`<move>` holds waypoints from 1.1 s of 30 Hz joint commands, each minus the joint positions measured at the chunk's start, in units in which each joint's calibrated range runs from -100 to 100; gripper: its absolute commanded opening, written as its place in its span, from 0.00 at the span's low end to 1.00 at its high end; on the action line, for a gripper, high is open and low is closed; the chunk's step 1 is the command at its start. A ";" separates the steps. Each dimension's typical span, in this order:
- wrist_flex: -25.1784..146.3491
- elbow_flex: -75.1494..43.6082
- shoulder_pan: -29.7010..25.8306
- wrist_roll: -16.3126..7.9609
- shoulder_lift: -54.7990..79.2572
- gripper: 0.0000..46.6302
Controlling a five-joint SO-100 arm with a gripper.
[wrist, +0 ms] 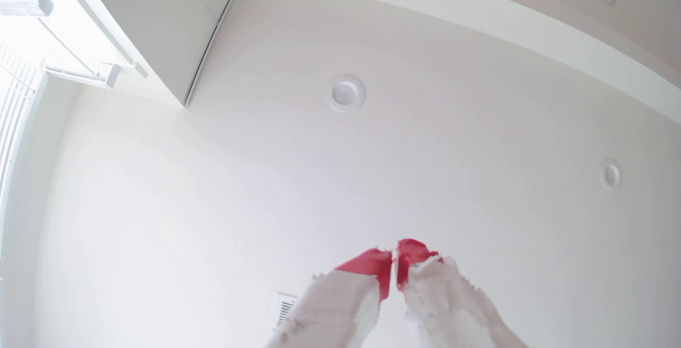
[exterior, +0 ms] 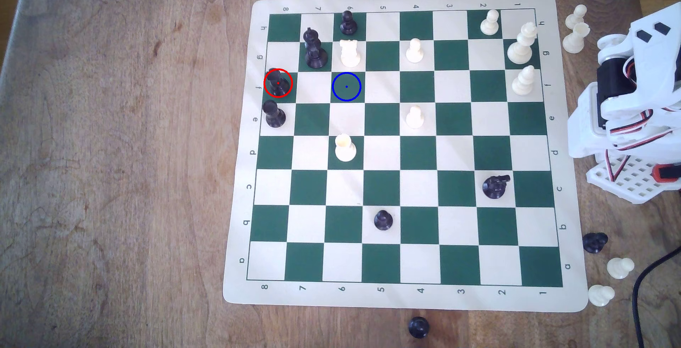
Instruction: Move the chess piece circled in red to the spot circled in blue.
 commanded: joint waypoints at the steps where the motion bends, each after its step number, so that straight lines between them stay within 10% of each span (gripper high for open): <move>1: -0.62 1.27 0.05 0.20 -0.11 0.00; 18: 90.46 -17.68 2.00 -0.29 -0.11 0.00; 33: 133.78 -37.18 3.57 -0.83 20.18 0.01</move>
